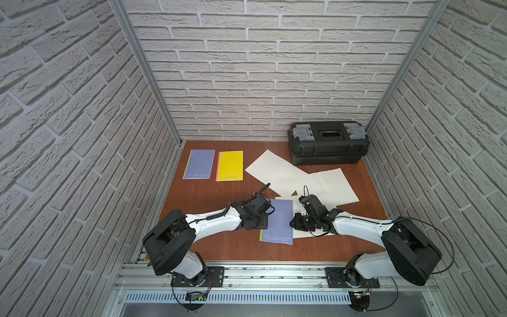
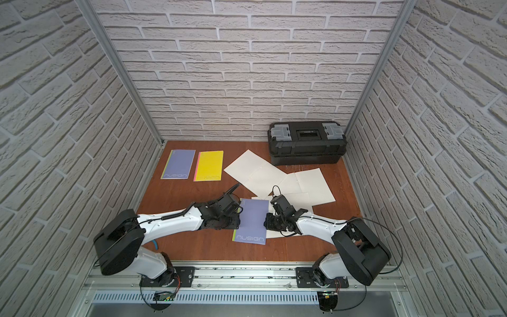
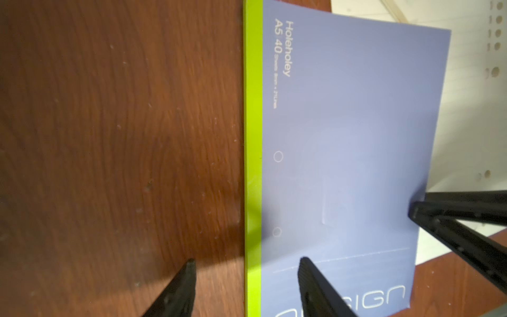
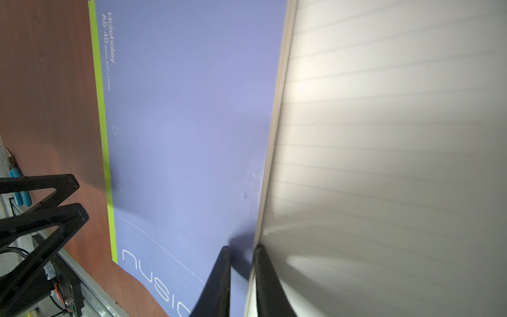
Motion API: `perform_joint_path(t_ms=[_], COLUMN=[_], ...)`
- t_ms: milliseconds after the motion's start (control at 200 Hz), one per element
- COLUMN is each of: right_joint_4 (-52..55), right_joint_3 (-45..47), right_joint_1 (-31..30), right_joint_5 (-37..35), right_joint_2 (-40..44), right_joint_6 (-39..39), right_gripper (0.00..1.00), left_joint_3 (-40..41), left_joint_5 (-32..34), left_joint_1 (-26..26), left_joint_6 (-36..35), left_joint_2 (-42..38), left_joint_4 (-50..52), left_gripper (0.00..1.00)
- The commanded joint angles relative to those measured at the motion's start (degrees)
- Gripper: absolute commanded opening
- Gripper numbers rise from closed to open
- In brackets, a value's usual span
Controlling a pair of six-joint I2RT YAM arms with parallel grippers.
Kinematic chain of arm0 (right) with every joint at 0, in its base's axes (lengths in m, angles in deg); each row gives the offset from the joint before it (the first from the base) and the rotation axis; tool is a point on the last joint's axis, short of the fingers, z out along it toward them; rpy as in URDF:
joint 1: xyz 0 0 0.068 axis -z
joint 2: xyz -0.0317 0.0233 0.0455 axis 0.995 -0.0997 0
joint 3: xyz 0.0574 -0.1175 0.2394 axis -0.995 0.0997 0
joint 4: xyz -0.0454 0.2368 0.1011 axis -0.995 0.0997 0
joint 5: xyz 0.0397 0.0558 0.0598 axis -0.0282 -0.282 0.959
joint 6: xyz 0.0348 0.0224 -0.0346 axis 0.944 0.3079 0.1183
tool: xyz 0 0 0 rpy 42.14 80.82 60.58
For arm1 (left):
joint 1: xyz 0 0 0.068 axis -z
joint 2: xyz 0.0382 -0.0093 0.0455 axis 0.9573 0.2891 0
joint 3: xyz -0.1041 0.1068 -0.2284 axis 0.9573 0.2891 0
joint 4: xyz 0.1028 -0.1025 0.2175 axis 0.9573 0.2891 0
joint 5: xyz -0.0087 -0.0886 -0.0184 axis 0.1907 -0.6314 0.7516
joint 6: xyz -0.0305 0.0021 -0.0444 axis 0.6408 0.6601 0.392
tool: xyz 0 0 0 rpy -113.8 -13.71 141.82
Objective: Close the notebook
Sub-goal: Move the notebook to the center of the board.
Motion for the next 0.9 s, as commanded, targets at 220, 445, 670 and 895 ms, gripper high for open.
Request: perform_joint_path(t_ms=[220, 445, 670, 895], right_joint_4=[0.5, -1.2, -1.8, -2.2], right_joint_3=[-2.6, -5.5, -9.9, -16.0], right_joint_1=[-3.4, -6.3, -8.7, -10.6], right_joint_5=[-0.4, -0.6, -0.4, 0.7], right_joint_2=[-4.0, -7.5, -11.7, -17.4], right_joint_6=[0.7, 2.0, 2.4, 2.5], right_gripper=[0.19, 0.19, 0.18, 0.18], left_joint_3=[6.3, 8.3, 10.4, 12.0], left_joint_5=[-3.3, -3.6, -3.7, -3.9], left_joint_1=[-3.7, -5.5, -7.9, -11.9], left_joint_6=[0.4, 0.3, 0.3, -0.4], left_joint_2=[-2.6, -5.3, -8.5, -12.0], left_joint_4=[-4.9, -5.0, -4.0, -1.5], left_gripper=[0.60, 0.60, 0.60, 0.60])
